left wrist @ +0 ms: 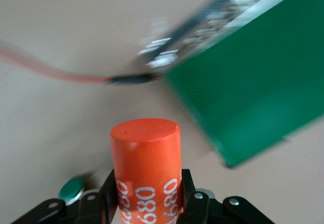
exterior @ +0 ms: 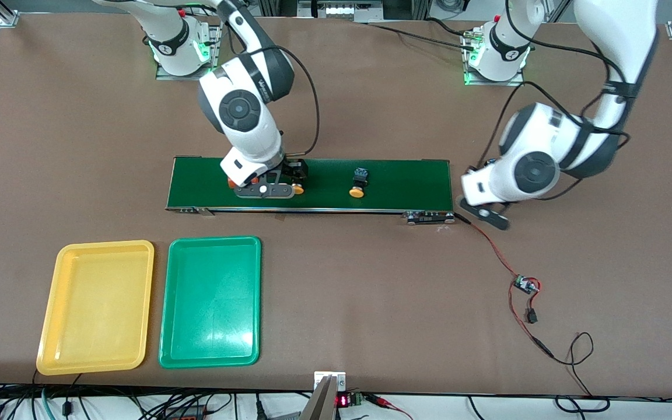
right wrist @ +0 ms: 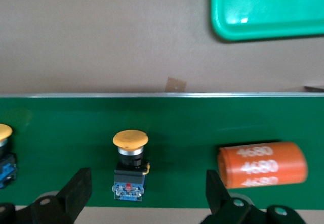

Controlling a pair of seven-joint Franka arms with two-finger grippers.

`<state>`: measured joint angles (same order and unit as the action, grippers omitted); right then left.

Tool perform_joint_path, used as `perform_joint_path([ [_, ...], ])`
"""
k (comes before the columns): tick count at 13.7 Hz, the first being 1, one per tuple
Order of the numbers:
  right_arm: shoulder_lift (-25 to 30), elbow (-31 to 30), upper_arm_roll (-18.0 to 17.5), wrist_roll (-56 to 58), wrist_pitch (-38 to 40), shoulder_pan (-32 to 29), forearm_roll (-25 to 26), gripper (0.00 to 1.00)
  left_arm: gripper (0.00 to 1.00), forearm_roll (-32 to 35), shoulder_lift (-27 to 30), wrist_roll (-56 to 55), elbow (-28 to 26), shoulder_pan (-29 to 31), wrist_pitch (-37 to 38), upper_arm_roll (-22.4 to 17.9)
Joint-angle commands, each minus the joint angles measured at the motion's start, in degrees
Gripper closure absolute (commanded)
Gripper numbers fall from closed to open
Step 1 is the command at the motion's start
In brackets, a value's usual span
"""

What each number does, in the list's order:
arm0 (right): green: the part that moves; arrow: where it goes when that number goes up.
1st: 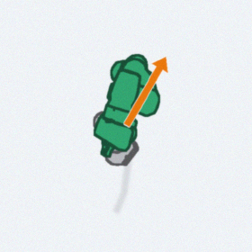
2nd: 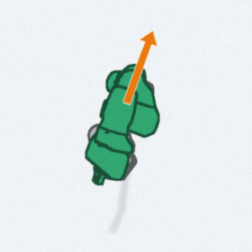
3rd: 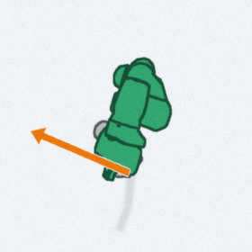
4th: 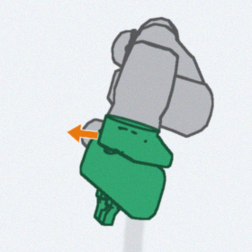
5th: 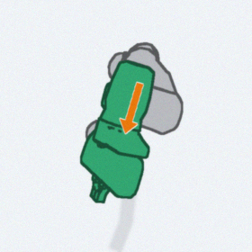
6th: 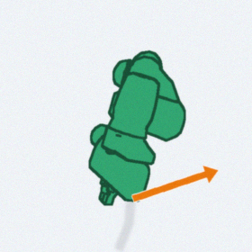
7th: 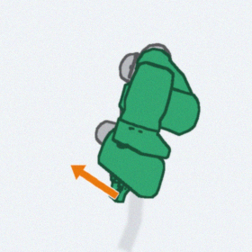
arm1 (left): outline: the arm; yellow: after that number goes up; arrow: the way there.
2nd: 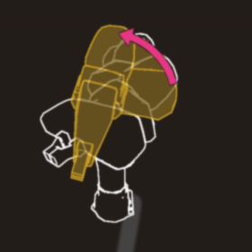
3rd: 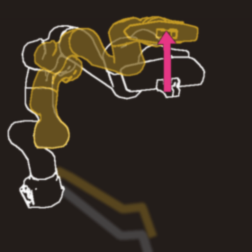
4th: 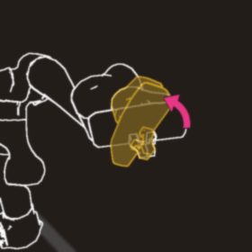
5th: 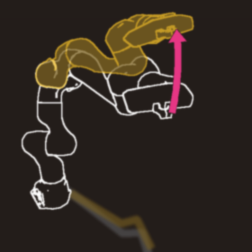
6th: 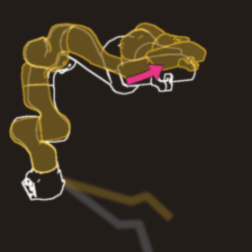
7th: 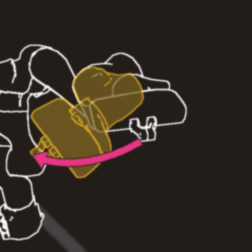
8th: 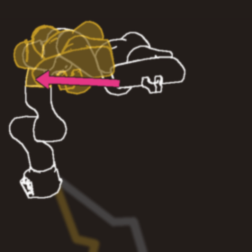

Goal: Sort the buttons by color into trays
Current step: 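Place the cylinder on the belt while the right gripper grasps a yellow button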

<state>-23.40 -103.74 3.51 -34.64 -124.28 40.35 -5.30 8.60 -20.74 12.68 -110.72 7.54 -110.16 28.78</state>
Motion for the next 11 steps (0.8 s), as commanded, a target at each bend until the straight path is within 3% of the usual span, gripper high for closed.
perform_joint_path([
  [1,-0.15,-3.21,0.09,-1.48,-3.16,1.75,-0.68,0.00,0.86,-3.94,-0.70,12.25,0.25,-1.89,-1.97,3.47],
  [7,-0.59,-7.17,0.09,-1.48,-3.25,1.67,-0.68,0.00,0.88,-3.51,-2.37,30.79,-4.84,-4.55,-17.87,3.92],
  [9,-0.94,-7.18,0.09,-1.48,-3.34,1.40,-0.68,0.00,0.86,-3.07,-2.90,31.53,-7.74,-4.99,-22.71,3.83],
  [10,-1.29,-7.18,0.09,-1.48,-3.78,1.49,-0.68,0.00,0.81,-3.07,-3.25,31.44,-8.62,-5.07,-24.47,3.83],
  [11,-1.99,-7.18,0.09,-1.48,-4.74,1.66,-0.68,0.00,0.36,-3.07,-2.81,31.44,-8.54,-5.08,-24.40,3.91],
])
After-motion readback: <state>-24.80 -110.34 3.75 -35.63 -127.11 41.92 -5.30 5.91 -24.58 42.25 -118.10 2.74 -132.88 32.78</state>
